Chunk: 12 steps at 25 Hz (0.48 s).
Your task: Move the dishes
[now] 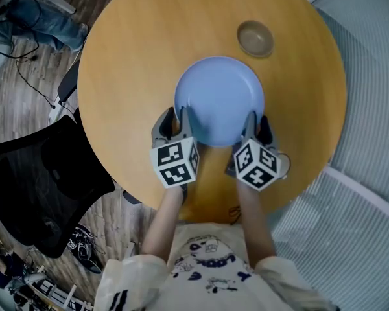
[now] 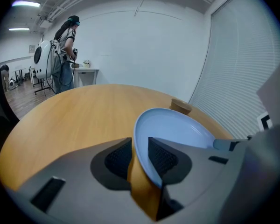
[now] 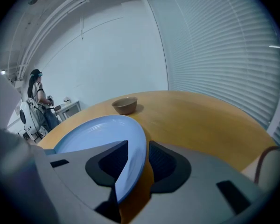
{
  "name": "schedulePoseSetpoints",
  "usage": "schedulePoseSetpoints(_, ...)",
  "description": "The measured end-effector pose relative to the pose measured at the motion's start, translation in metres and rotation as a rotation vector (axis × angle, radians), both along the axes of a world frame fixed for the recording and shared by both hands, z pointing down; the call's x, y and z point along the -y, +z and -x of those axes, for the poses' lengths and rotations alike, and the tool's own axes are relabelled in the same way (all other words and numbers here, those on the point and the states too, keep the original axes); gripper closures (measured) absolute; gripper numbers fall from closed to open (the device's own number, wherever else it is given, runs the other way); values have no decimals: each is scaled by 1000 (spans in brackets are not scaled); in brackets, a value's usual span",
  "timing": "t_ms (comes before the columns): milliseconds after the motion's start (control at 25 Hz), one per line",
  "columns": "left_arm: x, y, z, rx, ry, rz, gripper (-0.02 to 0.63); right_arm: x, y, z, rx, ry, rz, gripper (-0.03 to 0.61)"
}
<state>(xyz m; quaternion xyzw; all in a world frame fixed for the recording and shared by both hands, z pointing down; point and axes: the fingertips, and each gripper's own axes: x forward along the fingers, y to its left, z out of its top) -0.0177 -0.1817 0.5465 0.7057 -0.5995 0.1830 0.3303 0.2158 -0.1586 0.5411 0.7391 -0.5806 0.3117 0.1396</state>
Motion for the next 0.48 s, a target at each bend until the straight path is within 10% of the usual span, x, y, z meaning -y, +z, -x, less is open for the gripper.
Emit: schedulePoseSetpoints(480,2,5,-3,-52,-30,-7,522,1,7,4,5,-34,17,475)
